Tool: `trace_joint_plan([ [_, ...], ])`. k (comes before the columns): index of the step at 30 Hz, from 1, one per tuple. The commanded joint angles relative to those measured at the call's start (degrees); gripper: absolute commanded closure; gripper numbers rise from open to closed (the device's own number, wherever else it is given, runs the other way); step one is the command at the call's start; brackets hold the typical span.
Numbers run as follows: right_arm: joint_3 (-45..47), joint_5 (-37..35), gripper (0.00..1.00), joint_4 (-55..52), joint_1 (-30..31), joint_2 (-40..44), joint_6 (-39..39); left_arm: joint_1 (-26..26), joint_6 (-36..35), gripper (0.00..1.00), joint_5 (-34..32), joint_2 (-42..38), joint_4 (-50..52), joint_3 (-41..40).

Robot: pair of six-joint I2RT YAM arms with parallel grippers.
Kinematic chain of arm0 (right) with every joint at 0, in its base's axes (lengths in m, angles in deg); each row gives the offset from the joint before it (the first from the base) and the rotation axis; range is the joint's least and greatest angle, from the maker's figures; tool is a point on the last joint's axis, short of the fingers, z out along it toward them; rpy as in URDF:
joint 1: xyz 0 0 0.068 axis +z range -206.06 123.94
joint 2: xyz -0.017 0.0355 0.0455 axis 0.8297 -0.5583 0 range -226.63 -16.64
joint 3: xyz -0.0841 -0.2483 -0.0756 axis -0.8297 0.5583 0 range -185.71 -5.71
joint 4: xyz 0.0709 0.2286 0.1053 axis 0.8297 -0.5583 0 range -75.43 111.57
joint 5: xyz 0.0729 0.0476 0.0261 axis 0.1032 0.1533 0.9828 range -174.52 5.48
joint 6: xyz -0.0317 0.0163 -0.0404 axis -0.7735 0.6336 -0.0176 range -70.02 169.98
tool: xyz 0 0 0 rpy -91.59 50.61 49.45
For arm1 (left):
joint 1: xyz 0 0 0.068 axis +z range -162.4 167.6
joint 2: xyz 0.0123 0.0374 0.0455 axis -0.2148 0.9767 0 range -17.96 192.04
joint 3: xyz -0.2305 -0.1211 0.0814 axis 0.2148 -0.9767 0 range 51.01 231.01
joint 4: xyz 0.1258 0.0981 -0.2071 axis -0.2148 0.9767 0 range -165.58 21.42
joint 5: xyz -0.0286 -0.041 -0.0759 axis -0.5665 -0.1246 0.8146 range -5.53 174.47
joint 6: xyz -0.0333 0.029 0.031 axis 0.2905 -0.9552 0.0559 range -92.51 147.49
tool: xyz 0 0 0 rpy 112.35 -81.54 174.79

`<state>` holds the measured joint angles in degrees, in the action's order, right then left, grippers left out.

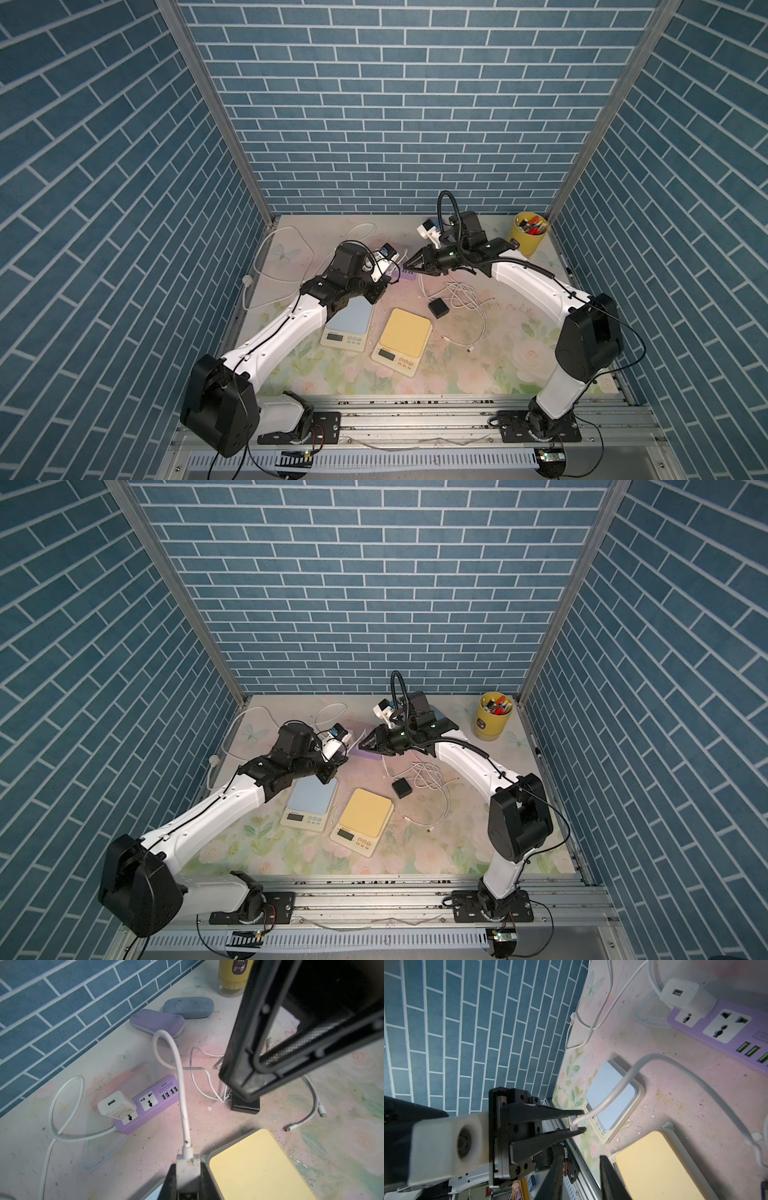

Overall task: Charge the electronic scale
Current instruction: Pick up the charging cable from the center of the board.

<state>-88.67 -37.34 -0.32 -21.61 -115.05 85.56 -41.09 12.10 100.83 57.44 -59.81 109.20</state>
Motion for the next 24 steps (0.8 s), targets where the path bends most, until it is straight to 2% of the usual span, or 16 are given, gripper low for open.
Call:
trace_joint_plan([
  [1, 2.8, 0.3, 0.69, -0.4, 1.1, 3.0, -1.1, 0.4, 0.5, 0.87, 2.7, 1.0, -1.0, 0.1],
  [9, 6.4, 0.3, 0.69, -0.4, 2.7, 4.4, -1.1, 0.6, 0.4, 0.87, 4.8, 1.6, -3.6, 0.0],
  [12, 5.7, 0.3, 0.69, -0.4, -0.2, 4.9, -1.1, 1.5, 1.1, 0.87, 5.0, 1.2, -3.8, -0.5],
  [15, 8.1, 0.3, 0.69, -0.4, -6.3, 6.0, -1.1, 2.9, 3.2, 0.87, 4.0, 0.4, -4.3, -1.2],
  [17, 8.4, 0.3, 0.69, -0.4, -7.6, 6.9, -1.1, 4.0, 4.9, 0.87, 2.9, 0.4, -3.7, -1.4],
  [20, 7.1, 0.3, 0.69, -0.4, -6.7, 6.7, -1.1, 5.0, 5.9, 0.87, 2.9, 0.8, -3.7, -1.7],
  [24, 5.0, 0.3, 0.69, -0.4, -0.5, 5.9, -1.1, 5.0, 6.3, 0.87, 4.2, 1.1, -4.6, -1.8],
])
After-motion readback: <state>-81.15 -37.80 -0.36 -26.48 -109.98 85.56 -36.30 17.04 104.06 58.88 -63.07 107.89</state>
